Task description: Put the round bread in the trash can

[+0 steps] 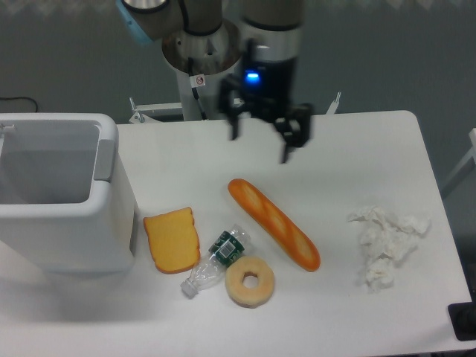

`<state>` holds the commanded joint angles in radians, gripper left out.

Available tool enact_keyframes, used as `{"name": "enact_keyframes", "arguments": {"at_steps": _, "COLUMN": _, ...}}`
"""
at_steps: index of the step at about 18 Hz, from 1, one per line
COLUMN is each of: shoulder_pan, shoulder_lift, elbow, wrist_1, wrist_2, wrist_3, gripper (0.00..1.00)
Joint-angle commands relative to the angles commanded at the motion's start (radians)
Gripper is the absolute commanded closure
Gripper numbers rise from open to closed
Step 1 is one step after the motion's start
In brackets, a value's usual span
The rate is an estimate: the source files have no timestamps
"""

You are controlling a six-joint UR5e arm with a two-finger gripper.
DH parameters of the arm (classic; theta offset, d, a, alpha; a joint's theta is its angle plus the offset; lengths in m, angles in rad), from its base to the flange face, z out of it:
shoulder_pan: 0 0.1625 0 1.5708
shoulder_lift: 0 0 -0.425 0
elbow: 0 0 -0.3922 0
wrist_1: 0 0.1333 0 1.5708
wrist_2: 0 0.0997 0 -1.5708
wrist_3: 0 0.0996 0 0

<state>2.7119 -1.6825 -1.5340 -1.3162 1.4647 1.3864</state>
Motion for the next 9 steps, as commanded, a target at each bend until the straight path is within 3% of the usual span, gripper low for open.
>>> {"name": "enact_keyframes", "arguments": {"at_steps": 2, "shoulder_pan": 0.034, "shoulder_lift": -0.064, "elbow": 0.000, "wrist_1": 0.011, "wrist_2": 0.045, "wrist_3": 0.052, "gripper": 0.00}}
{"name": "enact_keyframes", "arguments": {"at_steps": 5, "shoulder_pan": 0.046, "shoulder_lift": -0.143, "elbow": 0.008, "wrist_1": 0.090, "wrist_2": 0.046, "wrist_3": 0.118, "gripper": 0.00}}
{"name": "enact_keyframes", "arguments": {"at_steps": 9, "shoulder_pan": 0.063, "shoulder_lift": -0.196, "elbow": 0.012, "wrist_1": 0.140, "wrist_2": 0.046, "wrist_3": 0.122, "gripper": 0.00}}
